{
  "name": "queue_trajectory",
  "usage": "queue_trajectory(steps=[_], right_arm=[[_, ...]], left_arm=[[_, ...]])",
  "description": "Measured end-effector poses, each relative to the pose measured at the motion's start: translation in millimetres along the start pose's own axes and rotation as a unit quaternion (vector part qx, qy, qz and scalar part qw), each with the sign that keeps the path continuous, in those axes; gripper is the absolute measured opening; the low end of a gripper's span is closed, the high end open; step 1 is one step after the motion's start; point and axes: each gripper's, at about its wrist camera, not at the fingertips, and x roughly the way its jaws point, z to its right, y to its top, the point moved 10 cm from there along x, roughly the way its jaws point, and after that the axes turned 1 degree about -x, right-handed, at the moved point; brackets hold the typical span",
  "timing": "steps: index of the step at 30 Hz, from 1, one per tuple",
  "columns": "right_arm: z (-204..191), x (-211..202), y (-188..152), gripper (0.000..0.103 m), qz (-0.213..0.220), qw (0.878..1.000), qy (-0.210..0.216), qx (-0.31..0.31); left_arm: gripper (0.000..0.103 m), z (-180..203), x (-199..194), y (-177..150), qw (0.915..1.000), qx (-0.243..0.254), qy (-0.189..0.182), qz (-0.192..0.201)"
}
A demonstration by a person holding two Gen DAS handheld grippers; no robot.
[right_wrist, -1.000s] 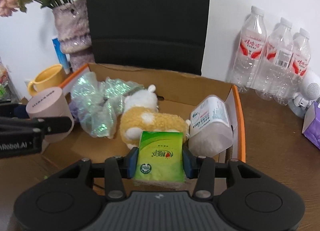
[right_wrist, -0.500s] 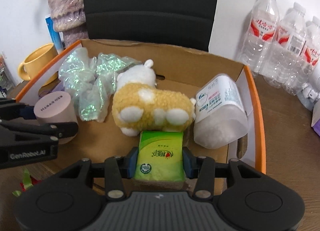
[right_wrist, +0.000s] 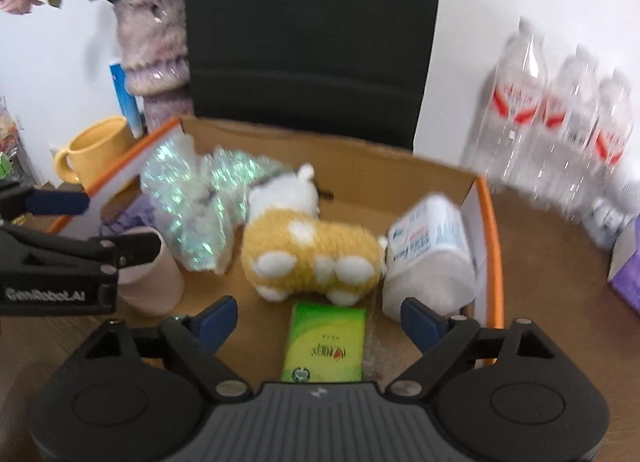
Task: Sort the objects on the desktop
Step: 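Move both tools back toward the ribbon bow and white spray bottle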
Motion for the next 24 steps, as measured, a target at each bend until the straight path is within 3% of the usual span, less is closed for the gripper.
queue_trajectory(steps=[5,8,24], right_arm=[[-4.5,-31.4,-5.1,0.092,0.023,1.000,-0.002,-0.003],[-7.2,-50.6,-8.8,0.103,0.036,0.999,-0.003,-0.004],[-19.2,-134.7,-46.3,0.103,0.085,0.996,-0.015,-0.005]], left_arm=[[0.103,-5.8,-34.3,13.8,0.9987,-0.014,-0.002,0.049],[0.103,-10.6,-52.2,14.4,0.9978,-0.031,-0.008,0.059],[0.103,-14.2,-135.5,-23.5,0.9949,-0.035,-0.011,0.094]])
